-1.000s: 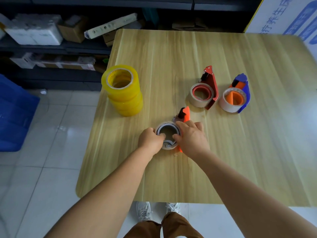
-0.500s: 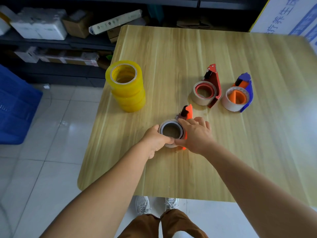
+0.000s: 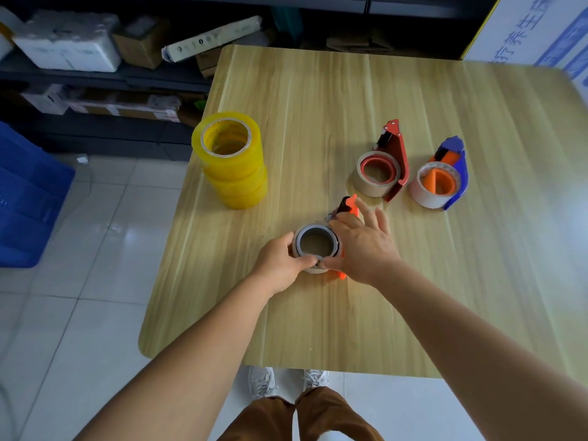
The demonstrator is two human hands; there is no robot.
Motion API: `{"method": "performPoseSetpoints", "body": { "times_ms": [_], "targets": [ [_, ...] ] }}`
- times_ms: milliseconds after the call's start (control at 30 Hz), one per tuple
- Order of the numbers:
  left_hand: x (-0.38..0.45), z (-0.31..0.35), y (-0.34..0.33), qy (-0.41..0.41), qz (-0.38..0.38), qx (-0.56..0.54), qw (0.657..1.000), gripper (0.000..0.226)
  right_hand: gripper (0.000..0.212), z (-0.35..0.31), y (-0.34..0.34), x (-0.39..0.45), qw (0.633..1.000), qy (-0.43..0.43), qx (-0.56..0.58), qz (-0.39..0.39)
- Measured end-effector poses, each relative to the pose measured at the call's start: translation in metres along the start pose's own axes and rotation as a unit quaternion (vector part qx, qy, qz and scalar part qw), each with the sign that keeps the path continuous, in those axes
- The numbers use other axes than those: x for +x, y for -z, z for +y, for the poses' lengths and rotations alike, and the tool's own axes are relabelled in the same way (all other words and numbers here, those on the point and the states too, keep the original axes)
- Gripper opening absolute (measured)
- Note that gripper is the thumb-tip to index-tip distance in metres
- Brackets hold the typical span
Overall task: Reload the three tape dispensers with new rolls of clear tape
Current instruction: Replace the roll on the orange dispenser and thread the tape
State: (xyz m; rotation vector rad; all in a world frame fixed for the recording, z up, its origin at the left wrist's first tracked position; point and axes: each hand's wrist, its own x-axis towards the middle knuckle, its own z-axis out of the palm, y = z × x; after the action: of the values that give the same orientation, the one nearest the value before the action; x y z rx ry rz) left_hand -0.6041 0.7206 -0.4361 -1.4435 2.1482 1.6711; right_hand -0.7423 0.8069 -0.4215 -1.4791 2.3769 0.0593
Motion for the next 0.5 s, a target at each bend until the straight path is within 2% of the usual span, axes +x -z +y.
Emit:
{"method": "performPoseSetpoints", "body": {
  "times_ms": [100,233,500],
  "targets": [
    [0.0005,-0.0010,-0.0004,-0.003,-0.002,0.006,1.000,0.074,0.082,-0.0004,0.0018,0.0007,1.000,0.015,0.013,-0.019],
    [0.0047,-0.0004,-0.0016,-0.012,0.007,0.006,1.000,0.053,0.102,-0.0031,-0.0037,-0.0040,0.999,0.046,0.013,-0.017],
    [0.0059,-0.0004,-0.0024,-0.007,0.002,-0.004,1.000,0.059,0.098,-0.0044,-0.0041,0.0028,0.998,0.026,0.051,0.017]
  ]
}}
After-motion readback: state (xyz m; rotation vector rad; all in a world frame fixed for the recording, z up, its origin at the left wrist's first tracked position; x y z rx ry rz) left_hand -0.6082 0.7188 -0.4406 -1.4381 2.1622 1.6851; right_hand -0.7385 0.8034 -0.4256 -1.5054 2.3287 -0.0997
